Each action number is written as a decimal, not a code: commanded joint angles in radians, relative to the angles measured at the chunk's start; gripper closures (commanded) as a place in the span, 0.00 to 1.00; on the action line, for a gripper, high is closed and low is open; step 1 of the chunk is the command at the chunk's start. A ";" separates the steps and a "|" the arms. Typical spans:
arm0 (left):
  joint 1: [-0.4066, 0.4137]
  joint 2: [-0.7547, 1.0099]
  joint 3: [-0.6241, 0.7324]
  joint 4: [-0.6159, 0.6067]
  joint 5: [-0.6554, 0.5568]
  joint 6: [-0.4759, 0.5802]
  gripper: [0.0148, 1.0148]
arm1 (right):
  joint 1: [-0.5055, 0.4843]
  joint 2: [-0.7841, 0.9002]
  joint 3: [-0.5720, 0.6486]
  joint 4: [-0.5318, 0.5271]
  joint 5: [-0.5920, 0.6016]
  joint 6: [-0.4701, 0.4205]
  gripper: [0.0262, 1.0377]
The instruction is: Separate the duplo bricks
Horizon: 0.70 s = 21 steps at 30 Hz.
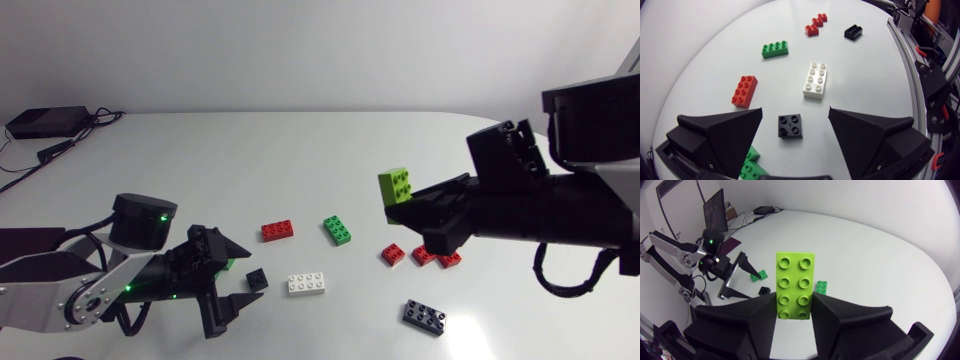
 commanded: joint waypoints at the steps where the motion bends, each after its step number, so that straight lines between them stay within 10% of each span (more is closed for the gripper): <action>1: -0.014 -0.059 0.052 -0.039 -0.002 -0.013 0.05 | 0.030 0.040 0.015 -0.019 0.042 -0.045 0.91; 21: -0.006 -0.240 0.066 -0.125 -0.057 -0.007 0.05 | 0.200 0.504 0.029 0.057 0.318 -0.188 0.91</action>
